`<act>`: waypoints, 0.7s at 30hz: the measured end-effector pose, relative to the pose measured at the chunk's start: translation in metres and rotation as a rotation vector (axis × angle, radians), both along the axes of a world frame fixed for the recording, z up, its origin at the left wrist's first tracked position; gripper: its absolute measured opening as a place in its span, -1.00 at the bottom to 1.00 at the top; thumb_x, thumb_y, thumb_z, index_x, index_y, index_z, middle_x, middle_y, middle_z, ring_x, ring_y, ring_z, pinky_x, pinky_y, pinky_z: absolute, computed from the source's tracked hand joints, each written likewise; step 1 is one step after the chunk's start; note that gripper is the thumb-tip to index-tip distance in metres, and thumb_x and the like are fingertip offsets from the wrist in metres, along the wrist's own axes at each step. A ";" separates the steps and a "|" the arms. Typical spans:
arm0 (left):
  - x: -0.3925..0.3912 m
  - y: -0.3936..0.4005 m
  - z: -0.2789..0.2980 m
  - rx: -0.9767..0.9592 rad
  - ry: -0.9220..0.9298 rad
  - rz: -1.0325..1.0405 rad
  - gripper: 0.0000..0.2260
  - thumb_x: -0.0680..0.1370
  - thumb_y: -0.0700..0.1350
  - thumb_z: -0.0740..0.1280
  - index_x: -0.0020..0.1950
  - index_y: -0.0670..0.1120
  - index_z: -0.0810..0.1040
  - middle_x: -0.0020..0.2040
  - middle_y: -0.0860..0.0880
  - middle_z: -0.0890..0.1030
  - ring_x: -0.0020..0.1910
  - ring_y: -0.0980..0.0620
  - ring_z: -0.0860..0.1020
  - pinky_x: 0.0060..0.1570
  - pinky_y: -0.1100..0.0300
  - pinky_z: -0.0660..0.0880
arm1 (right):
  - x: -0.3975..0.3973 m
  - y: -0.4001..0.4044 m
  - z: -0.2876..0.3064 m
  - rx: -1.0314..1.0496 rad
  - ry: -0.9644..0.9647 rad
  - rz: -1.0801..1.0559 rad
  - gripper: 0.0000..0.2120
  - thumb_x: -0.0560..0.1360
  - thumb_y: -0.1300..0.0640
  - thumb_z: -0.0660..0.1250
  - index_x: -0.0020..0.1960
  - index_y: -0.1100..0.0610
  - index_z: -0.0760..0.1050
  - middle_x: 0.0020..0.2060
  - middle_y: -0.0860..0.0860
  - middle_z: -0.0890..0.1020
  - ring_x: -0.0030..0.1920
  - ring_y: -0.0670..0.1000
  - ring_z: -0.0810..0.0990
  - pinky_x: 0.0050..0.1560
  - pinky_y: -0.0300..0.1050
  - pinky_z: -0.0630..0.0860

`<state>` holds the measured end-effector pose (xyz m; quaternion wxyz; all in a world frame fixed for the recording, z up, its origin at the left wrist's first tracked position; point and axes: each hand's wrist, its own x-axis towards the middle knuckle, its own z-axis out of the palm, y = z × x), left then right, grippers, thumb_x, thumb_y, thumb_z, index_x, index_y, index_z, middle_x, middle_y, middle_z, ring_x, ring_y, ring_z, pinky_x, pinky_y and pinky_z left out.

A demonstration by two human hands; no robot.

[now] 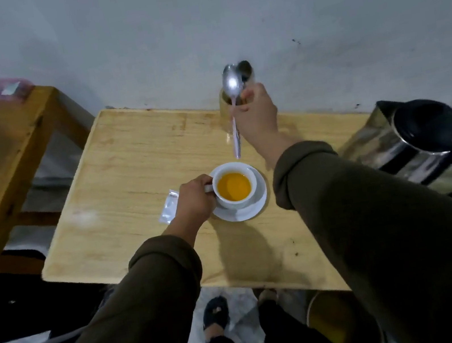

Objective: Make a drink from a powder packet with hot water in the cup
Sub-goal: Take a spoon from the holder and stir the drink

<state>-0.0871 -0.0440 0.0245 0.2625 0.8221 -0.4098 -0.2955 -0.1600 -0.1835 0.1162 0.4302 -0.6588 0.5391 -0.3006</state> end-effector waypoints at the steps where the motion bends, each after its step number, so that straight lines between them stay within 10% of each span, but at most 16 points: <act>1: 0.001 0.000 0.001 0.004 -0.005 -0.021 -0.72 0.45 -0.32 0.26 0.11 -0.17 0.61 0.08 -0.14 0.67 0.09 -0.13 0.60 -0.08 0.29 0.36 | -0.005 0.012 -0.001 0.021 -0.010 -0.011 -0.81 0.48 0.24 0.31 -0.01 0.03 0.34 -0.18 -0.07 0.50 -0.25 -0.11 0.52 -0.27 -0.27 0.45; 6: 0.004 0.004 0.006 0.019 -0.069 -0.096 -0.72 0.51 -0.28 0.22 0.17 -0.18 0.58 0.13 -0.18 0.65 0.15 -0.18 0.55 0.06 0.17 0.41 | -0.023 0.048 -0.006 0.306 -0.083 -0.086 -0.84 0.42 0.32 0.32 -0.20 0.07 0.53 -0.23 0.05 0.64 -0.11 0.12 0.65 -0.01 -0.01 0.58; 11: 0.007 0.006 0.007 0.024 -0.119 -0.093 -0.75 0.51 -0.25 0.24 0.14 -0.22 0.58 0.13 -0.22 0.63 0.14 -0.22 0.55 0.08 0.11 0.41 | -0.045 0.074 -0.001 0.481 -0.345 -0.096 -0.88 0.49 0.40 0.25 -0.02 0.31 0.54 -0.30 0.12 0.59 -0.29 0.01 0.57 -0.21 -0.22 0.50; 21: 0.011 0.011 0.005 -0.013 -0.060 -0.109 -0.76 0.53 -0.22 0.29 0.16 -0.22 0.60 0.13 -0.24 0.62 0.15 -0.22 0.55 0.13 0.11 0.41 | -0.053 0.092 -0.017 0.196 0.175 0.009 -0.67 0.53 0.09 0.14 -0.15 0.24 0.61 -0.20 0.14 0.68 -0.07 0.15 0.63 0.08 0.04 0.56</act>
